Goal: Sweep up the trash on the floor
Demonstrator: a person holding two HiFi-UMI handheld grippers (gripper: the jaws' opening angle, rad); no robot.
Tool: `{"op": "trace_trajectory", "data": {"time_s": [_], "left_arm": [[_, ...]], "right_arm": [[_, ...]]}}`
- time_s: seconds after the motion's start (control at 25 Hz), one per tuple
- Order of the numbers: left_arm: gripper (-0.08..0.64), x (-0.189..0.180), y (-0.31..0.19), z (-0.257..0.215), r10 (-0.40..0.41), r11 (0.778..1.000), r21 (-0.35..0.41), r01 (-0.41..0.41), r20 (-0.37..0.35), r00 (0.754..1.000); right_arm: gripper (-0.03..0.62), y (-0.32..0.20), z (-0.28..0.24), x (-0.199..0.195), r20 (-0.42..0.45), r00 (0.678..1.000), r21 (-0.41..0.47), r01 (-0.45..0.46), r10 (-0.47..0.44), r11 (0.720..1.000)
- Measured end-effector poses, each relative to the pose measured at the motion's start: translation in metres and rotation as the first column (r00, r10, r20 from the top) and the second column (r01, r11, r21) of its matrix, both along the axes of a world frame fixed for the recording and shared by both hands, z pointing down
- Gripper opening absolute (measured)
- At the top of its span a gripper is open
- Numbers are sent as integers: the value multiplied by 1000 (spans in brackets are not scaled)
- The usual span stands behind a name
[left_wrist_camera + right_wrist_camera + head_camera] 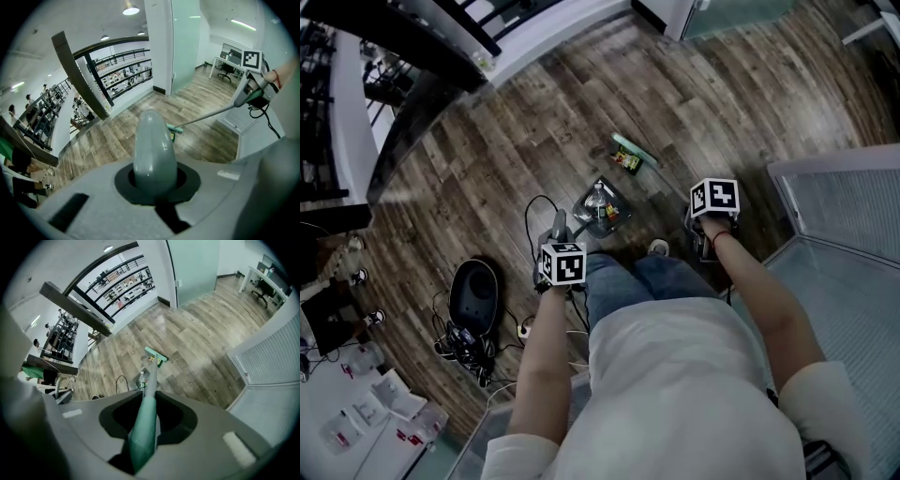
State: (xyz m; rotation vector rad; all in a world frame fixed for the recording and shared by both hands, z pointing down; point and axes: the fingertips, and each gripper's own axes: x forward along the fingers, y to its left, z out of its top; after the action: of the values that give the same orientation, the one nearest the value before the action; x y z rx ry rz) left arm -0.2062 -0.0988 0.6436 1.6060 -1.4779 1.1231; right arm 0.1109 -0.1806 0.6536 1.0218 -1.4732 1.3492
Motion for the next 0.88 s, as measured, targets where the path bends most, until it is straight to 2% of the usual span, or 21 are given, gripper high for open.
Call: {"op": "trace_trajectory", "data": {"time_s": [0.16, 0.52, 0.88], "left_arm": [[11, -1, 1, 1, 0, 1000, 3, 0, 0, 1000], [11, 3, -4, 0, -1, 1000, -3, 1, -2, 1000], [11, 3, -7, 1, -2, 1000, -3, 2, 2, 1000]], "right_arm": [[98, -18, 12, -6, -45, 999, 5, 9, -9, 1000], [98, -40, 38, -22, -129, 987, -18, 90, -92, 996], [98, -37, 48, -25, -150, 974, -35, 166, -170, 985]]}}
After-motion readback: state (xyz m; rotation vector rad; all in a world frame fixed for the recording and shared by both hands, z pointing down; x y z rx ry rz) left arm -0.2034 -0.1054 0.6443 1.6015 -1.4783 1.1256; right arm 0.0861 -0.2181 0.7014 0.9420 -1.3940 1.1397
